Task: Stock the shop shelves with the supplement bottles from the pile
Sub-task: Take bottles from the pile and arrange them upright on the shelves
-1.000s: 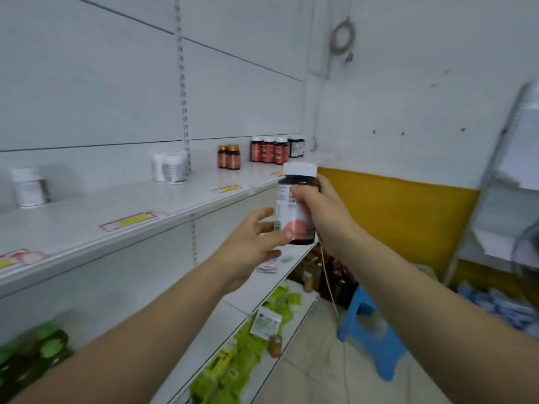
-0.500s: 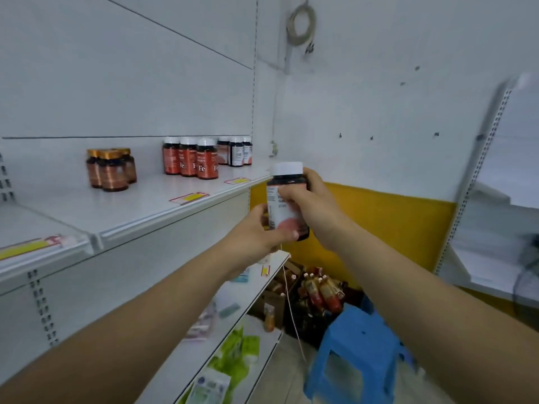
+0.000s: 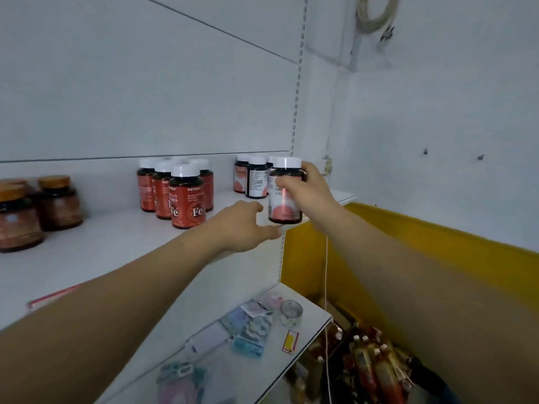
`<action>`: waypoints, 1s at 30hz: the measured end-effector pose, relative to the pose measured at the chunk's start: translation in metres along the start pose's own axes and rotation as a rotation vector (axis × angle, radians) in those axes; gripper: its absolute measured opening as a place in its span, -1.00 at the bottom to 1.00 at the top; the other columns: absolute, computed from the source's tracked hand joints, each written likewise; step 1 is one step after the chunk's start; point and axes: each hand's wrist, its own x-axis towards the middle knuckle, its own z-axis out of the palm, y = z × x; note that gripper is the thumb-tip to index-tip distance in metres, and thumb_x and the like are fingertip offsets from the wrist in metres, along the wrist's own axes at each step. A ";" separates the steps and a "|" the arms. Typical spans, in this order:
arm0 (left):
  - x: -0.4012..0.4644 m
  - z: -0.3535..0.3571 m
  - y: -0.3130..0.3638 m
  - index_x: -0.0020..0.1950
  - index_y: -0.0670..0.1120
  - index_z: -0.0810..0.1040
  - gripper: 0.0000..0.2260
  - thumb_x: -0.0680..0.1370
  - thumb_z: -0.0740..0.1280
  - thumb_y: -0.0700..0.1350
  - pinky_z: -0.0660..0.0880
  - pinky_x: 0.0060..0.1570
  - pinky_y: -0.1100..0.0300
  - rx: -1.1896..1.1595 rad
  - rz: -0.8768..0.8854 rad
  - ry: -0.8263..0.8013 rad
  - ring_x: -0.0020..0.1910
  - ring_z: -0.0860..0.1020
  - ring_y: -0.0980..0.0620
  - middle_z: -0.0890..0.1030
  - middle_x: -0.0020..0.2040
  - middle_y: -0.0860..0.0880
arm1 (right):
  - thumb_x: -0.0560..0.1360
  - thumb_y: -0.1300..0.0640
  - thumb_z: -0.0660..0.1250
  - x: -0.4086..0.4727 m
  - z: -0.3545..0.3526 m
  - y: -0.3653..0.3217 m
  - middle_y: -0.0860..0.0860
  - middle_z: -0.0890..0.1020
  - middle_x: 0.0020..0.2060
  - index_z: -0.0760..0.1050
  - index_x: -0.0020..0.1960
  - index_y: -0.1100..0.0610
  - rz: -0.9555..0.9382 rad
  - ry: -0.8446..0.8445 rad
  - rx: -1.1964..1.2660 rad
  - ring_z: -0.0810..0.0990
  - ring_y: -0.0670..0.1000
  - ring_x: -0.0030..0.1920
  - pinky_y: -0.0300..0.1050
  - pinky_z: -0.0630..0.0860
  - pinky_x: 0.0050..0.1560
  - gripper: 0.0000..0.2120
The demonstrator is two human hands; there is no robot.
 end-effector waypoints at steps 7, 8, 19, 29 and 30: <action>0.090 0.049 0.008 0.49 -0.02 0.17 -0.21 0.43 -0.04 0.48 0.22 0.32 -0.17 0.418 -0.332 -0.031 0.41 0.26 -0.15 0.25 0.47 -0.09 | 0.40 0.20 0.42 0.110 -0.007 0.070 -0.13 0.56 -0.09 0.35 0.27 0.04 -0.021 -0.207 0.061 0.58 -0.10 -0.08 -0.11 0.55 0.04 -0.52; 0.096 0.053 0.008 0.51 0.00 0.13 -0.21 0.44 -0.07 0.47 0.16 0.35 -0.22 0.451 -0.362 -0.029 0.45 0.19 -0.15 0.20 0.50 -0.08 | 0.40 0.20 0.42 0.119 -0.008 0.075 -0.15 0.56 -0.10 0.35 0.25 0.02 -0.037 -0.236 0.069 0.58 -0.12 -0.09 -0.13 0.54 0.03 -0.53; 0.108 0.063 0.003 0.54 0.08 -0.01 -0.27 0.47 -0.14 0.43 0.06 0.40 -0.20 0.537 -0.499 -0.075 0.53 0.00 -0.08 -0.01 0.57 0.01 | 0.32 0.07 0.45 0.174 -0.008 0.100 0.01 0.53 0.16 0.42 0.26 -0.01 -0.203 -0.393 -0.097 0.57 -0.01 0.05 -0.16 0.46 0.02 -0.48; 0.108 0.061 0.007 0.49 0.03 0.13 -0.30 0.48 -0.04 0.42 0.15 0.37 -0.20 0.481 -0.501 -0.012 0.46 0.18 -0.05 0.16 0.51 0.01 | 0.46 0.14 0.32 0.184 -0.009 0.109 0.02 0.52 0.26 0.24 0.44 -0.02 -0.210 -0.440 -0.218 0.50 0.09 0.21 -0.16 0.37 0.10 -0.41; 0.108 0.061 0.007 0.48 0.03 0.15 -0.31 0.47 -0.03 0.42 0.17 0.36 -0.20 0.467 -0.505 -0.006 0.44 0.21 -0.05 0.18 0.50 0.01 | 0.46 0.15 0.32 0.184 -0.009 0.108 0.02 0.51 0.26 0.23 0.45 -0.01 -0.205 -0.451 -0.227 0.50 0.09 0.21 -0.16 0.36 0.11 -0.41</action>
